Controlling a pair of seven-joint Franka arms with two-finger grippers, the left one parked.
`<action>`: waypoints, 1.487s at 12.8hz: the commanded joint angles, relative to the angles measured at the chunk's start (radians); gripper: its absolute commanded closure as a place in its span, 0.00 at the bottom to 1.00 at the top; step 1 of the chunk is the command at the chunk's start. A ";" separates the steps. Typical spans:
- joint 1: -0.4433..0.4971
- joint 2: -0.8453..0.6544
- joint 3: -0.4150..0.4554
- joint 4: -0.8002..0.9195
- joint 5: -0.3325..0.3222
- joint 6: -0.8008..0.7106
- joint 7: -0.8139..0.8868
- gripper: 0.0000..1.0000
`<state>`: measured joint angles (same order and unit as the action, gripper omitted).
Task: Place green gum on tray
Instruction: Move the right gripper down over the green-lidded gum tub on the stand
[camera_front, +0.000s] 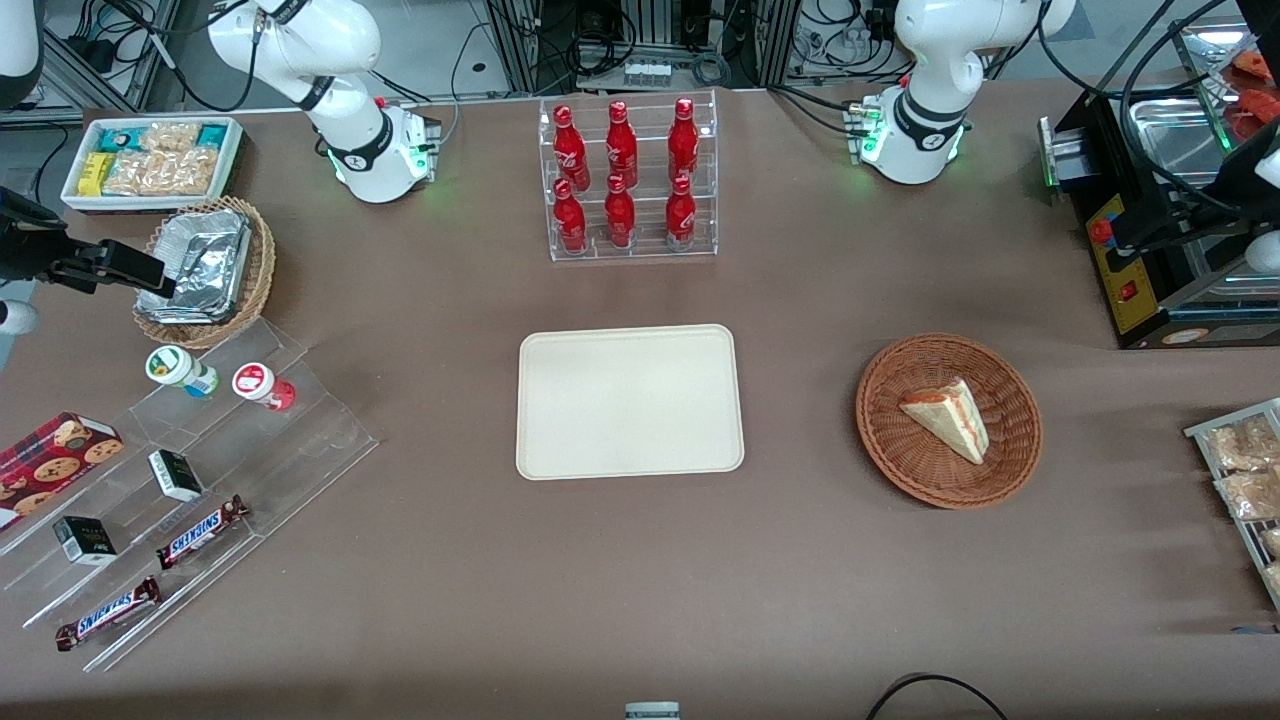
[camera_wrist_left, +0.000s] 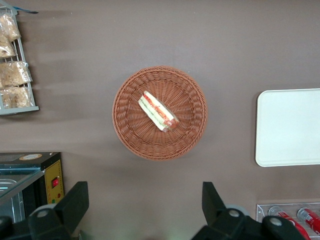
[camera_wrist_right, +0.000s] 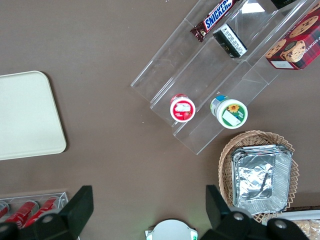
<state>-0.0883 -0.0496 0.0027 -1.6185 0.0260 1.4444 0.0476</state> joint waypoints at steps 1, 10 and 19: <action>-0.007 0.014 0.002 0.022 -0.001 -0.006 -0.005 0.00; -0.036 -0.015 -0.035 -0.246 -0.003 0.230 -0.285 0.00; -0.160 -0.064 -0.066 -0.524 -0.001 0.637 -0.951 0.00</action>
<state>-0.2383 -0.0816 -0.0572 -2.0727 0.0244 2.0066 -0.8552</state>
